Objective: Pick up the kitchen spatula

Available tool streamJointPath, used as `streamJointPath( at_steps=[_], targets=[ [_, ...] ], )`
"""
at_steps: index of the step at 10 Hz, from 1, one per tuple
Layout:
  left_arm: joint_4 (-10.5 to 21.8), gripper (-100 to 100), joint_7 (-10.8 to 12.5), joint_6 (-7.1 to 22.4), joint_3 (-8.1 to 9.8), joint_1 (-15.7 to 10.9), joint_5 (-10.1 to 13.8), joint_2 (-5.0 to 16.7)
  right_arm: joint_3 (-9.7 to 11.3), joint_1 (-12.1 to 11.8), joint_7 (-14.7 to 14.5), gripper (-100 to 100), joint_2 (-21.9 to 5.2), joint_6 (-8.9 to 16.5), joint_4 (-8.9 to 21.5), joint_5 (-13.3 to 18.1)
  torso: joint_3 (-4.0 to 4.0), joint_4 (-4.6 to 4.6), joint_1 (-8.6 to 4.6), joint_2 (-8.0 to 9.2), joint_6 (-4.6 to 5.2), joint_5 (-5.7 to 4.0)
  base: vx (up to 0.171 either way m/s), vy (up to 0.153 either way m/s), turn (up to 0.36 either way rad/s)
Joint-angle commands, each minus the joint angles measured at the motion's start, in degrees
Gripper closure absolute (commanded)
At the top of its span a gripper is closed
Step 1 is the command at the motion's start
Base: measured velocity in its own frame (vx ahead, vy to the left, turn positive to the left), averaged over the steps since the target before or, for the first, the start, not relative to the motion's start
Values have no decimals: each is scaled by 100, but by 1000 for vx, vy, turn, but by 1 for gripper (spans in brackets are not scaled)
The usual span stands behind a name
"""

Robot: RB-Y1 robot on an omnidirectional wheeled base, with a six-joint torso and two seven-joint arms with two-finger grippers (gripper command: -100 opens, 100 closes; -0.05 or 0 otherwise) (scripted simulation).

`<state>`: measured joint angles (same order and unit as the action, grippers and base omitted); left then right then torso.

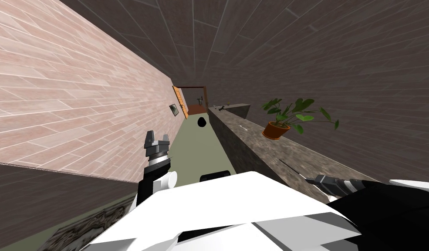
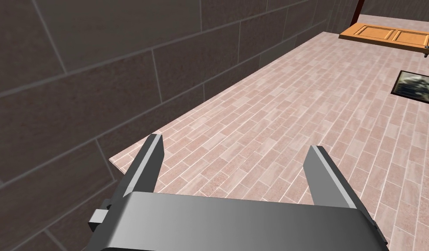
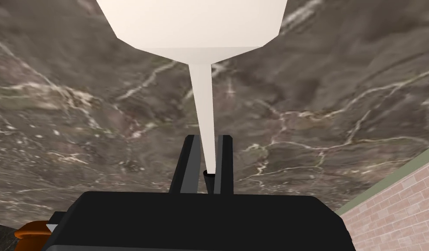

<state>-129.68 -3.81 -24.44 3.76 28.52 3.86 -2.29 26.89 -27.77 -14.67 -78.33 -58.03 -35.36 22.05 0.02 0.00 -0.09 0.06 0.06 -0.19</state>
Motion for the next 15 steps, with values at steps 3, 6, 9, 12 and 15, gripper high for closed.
streamJointPath(
  at_steps=[3, 6, 9, 12, 15],
  targets=[
    [0, 0, 0, 0, 0, 0, 0, 0, 0, 0, 0, 0, 0, -1, -1, 0, 0, 0, -4, 1, 0, -1, 0, 0, 0],
    [0, 0, 0, 0, 0, -1, 0, 0, 10, -102, 181, 100, -183, 271, -357, -75, 14, 6, -20, 25, 1, -3, -62, -30, 30],
    [0, 0, 0, 0, 0, -1, 0, 0, 79, -182, 580, 100, -554, 771, -979, -180, 16, 6, -5, 28, 1, -2, -80, -16, 30],
    [0, 0, 0, 0, 0, -1, 0, 0, 114, -223, 779, 100, -740, 1021, -1417, -233, 24, 9, -19, 40, 6, -1, -91, -37, 29],
    [0, 0, 0, 0, 0, -1, 0, 0, 149, -263, 979, 100, -925, 1271, -1816, -286, 13, 5, -12, 22, 1, -3, -49, -21, 22]
  ],
)
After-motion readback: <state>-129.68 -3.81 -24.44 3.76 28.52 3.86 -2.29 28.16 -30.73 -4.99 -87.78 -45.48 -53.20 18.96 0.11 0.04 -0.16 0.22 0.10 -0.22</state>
